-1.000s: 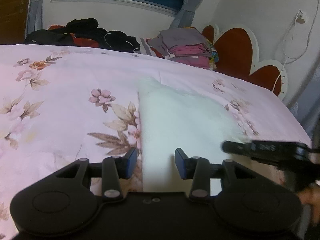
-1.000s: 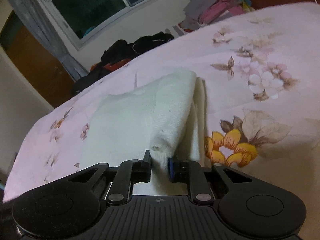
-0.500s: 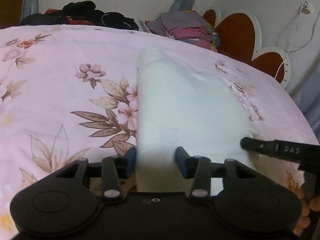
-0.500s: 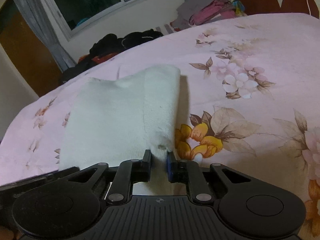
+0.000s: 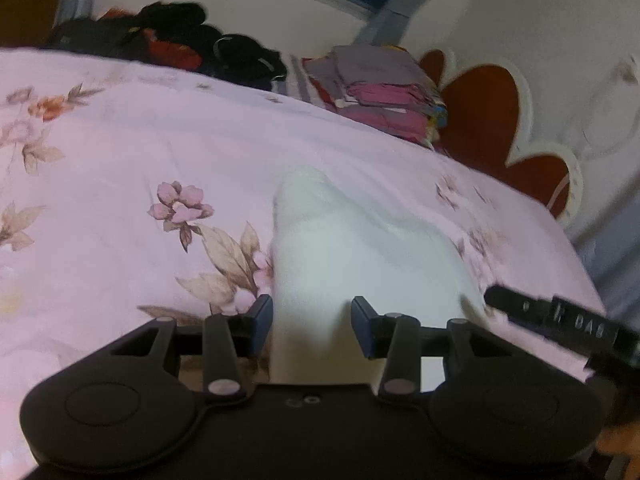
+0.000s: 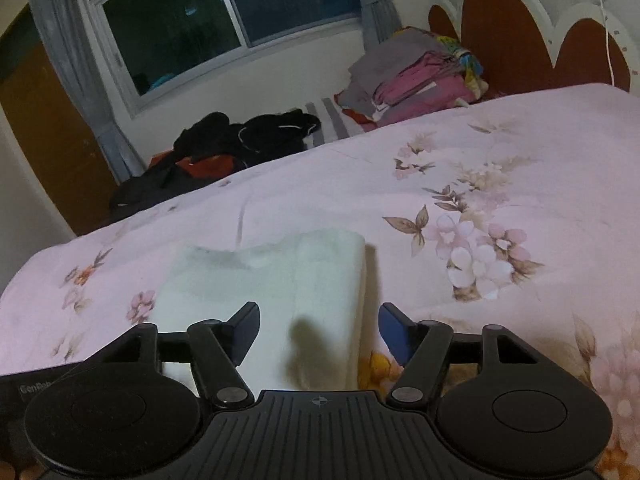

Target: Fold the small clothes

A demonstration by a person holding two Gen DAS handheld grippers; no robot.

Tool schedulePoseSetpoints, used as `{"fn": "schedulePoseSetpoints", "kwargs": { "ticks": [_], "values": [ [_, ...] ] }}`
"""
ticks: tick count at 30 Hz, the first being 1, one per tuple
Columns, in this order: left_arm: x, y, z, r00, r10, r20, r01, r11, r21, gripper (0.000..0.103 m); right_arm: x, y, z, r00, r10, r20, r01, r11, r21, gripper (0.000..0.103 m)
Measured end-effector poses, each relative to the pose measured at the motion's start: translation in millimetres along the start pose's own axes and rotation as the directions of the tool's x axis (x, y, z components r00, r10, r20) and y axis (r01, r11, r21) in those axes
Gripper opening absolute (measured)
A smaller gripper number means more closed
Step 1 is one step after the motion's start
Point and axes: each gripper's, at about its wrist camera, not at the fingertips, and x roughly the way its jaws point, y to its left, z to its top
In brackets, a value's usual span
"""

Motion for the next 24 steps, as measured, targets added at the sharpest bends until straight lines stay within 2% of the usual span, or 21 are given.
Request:
{"fn": "schedulePoseSetpoints", "kwargs": {
  "ticks": [3, 9, 10, 11, 12, 15, 17, 19, 21, 22, 24],
  "values": [
    [13.2, 9.9, 12.6, 1.0, -0.002, 0.001, 0.002, 0.997, -0.071, 0.042, 19.0, -8.4, 8.3, 1.0, 0.005, -0.027, -0.004, 0.999, 0.051, 0.065],
    [42.7, 17.0, 30.9, 0.998, -0.052, -0.031, 0.048, 0.992, -0.12, 0.043, 51.1, -23.4, 20.2, 0.998, 0.01, -0.055, -0.002, 0.989, 0.148, 0.065],
    [46.7, 18.0, 32.2, 0.998, -0.058, -0.034, 0.053, 0.99, -0.128, 0.044, 56.1, -24.5, 21.6, 0.998, 0.011, -0.059, -0.002, 0.987, 0.158, 0.06],
    [50.7, 19.3, 33.5, 0.997, -0.061, -0.035, 0.056, 0.989, -0.139, 0.045, 59.8, -25.0, 22.2, 0.998, 0.016, -0.065, -0.005, 0.986, 0.166, 0.038],
    [53.3, 20.5, 33.7, 0.997, -0.063, -0.034, 0.058, 0.987, -0.147, 0.045, 64.7, -25.3, 22.8, 0.997, 0.022, -0.076, -0.009, 0.985, 0.174, 0.03],
    [58.5, 24.1, 32.9, 0.998, -0.061, -0.025, 0.056, 0.985, -0.165, 0.044, 69.0, -21.8, 21.3, 0.997, 0.011, -0.07, -0.001, 0.99, 0.144, 0.024],
    [55.6, 19.7, 31.8, 0.999, -0.043, 0.001, 0.043, 0.989, -0.142, 0.04, 64.9, -18.6, 20.3, 0.999, 0.0, -0.046, 0.005, 0.994, 0.109, 0.009],
    [48.1, 5.9, 29.4, 0.998, -0.004, 0.061, 0.007, 0.999, -0.046, 0.033, 58.5, -12.7, 18.4, 0.999, -0.036, -0.004, 0.036, 0.999, 0.026, 0.007],
    [48.9, -5.0, 26.0, 0.995, 0.031, 0.094, -0.034, 0.999, 0.028, 0.032, 63.0, -6.4, 11.9, 0.993, -0.117, 0.016, 0.118, 0.99, -0.082, 0.007],
    [54.1, -3.2, 26.7, 0.996, 0.04, 0.075, -0.041, 0.999, 0.012, 0.033, 71.2, -7.5, 7.8, 0.989, -0.145, -0.004, 0.144, 0.983, -0.111, 0.007],
    [63.3, 8.1, 28.7, 0.998, 0.039, 0.039, -0.037, 0.997, -0.063, 0.038, 77.7, -12.8, 4.4, 0.988, -0.151, -0.017, 0.149, 0.985, -0.081, 0.007]
  ]
}}
